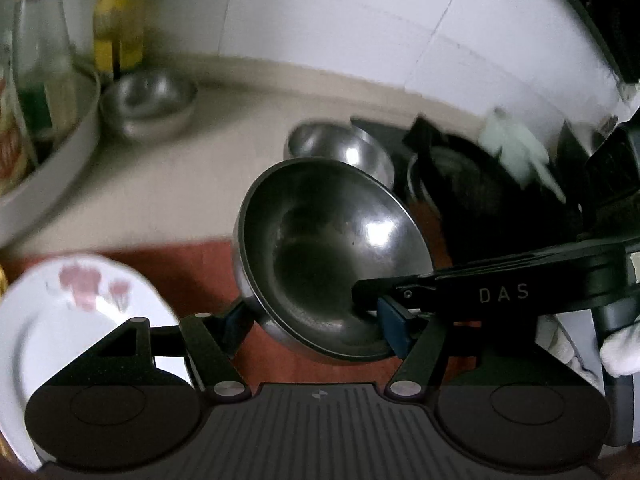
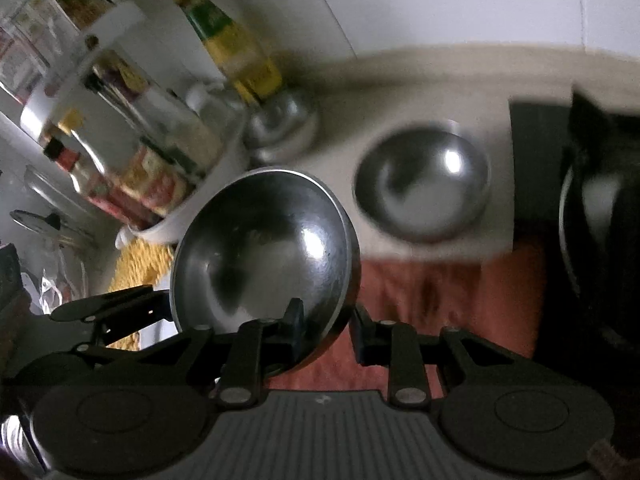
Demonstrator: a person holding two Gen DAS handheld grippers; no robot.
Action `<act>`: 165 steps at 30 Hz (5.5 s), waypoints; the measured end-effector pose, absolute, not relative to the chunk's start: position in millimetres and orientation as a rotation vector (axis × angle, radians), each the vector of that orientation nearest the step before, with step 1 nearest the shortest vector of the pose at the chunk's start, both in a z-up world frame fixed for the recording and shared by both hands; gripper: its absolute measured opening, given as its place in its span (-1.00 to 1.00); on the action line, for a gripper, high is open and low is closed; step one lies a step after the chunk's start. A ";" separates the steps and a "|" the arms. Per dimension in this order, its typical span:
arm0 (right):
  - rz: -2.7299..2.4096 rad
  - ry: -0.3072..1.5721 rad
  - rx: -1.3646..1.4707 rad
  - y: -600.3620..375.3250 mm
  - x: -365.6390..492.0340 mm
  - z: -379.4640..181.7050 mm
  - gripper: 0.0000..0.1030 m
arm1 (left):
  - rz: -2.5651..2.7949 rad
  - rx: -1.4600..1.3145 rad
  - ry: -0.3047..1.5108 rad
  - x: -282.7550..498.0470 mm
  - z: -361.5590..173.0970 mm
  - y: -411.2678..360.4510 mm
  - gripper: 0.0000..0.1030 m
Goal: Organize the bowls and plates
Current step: 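Lift the steel bowl upright and carry it over the red cloth, then lower the steel bowl onto the red cloth and open both grippers, then grasp the rim of the steel bowl beside the yellow bottle with both grippers, then lift the second steel bowl upright with both grippers, then carry the second steel bowl onto the red cloth and open both grippers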
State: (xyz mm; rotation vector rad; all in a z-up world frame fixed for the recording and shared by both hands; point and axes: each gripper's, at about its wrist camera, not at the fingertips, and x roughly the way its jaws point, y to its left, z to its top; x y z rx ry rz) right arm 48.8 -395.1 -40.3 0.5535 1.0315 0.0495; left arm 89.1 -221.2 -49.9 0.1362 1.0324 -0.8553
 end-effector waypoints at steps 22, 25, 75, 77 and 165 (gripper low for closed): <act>0.004 1.156 0.597 -382.8 21.4 -86.5 -0.39 | -0.852 0.128 1.090 102.4 -62.4 -192.0 0.54; 0.014 1.140 0.556 -388.0 22.4 -69.7 -0.37 | -0.825 0.099 1.031 117.9 -44.6 -188.8 0.60; 0.257 1.120 0.103 -409.1 360.9 -96.9 -0.29 | -0.055 -0.205 1.024 321.0 -94.3 -256.6 0.74; 0.268 1.132 0.093 -405.5 360.3 -99.7 -0.29 | -0.071 -0.189 1.027 324.1 -97.0 -258.7 0.67; 0.051 1.068 0.266 -392.8 109.1 8.3 -0.58 | -0.654 0.143 0.924 155.1 -20.9 -233.0 -0.08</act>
